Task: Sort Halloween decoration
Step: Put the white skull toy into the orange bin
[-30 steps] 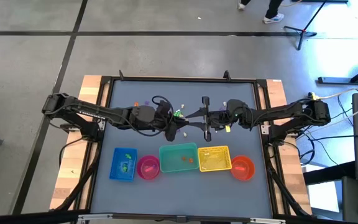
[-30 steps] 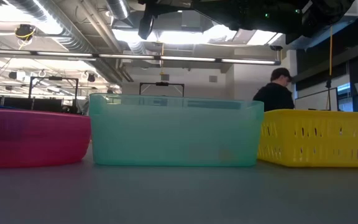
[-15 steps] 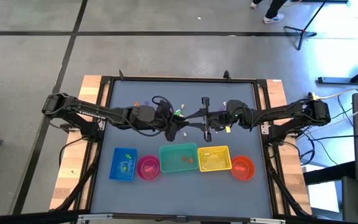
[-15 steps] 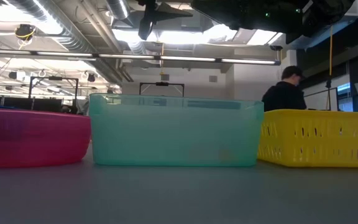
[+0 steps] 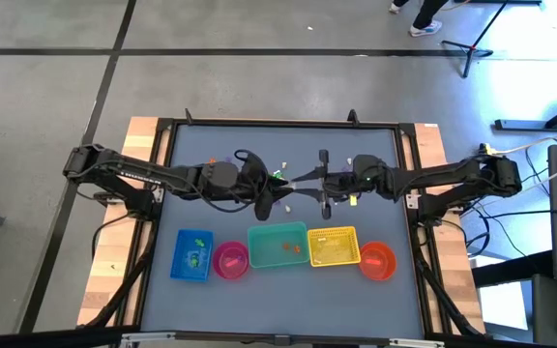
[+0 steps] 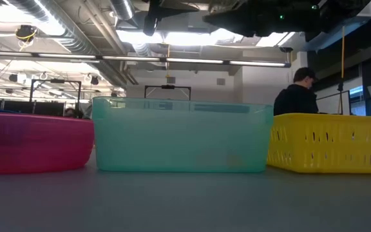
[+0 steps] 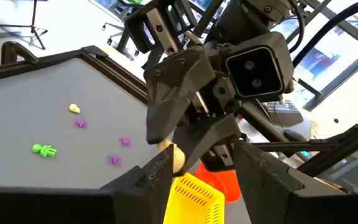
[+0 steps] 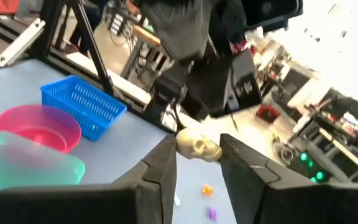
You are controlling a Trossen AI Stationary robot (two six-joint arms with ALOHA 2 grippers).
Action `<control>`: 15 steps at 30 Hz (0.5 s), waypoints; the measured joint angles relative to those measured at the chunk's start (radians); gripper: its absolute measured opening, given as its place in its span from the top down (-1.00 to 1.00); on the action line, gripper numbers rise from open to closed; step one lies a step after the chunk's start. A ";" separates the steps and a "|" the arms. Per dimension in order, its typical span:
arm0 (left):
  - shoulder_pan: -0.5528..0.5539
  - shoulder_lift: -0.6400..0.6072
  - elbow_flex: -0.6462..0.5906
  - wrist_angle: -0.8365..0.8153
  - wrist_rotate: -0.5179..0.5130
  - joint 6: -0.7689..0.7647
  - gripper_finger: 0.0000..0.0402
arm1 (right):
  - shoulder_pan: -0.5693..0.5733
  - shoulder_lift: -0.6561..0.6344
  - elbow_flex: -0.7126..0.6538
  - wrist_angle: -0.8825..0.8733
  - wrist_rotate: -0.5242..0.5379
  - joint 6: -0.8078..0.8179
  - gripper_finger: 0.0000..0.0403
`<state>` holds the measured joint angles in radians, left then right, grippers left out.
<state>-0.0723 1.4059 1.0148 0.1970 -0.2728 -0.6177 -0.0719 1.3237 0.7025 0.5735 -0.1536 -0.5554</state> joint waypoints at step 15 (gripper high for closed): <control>0.000 -0.001 0.000 -0.046 0.001 0.073 0.24 | 0.001 -0.276 0.000 -0.891 -0.225 0.442 0.45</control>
<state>-0.0723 1.4052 1.0145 0.1508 -0.2722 -0.5442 -0.0711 1.0473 0.7029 -0.3174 -0.3789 -0.1129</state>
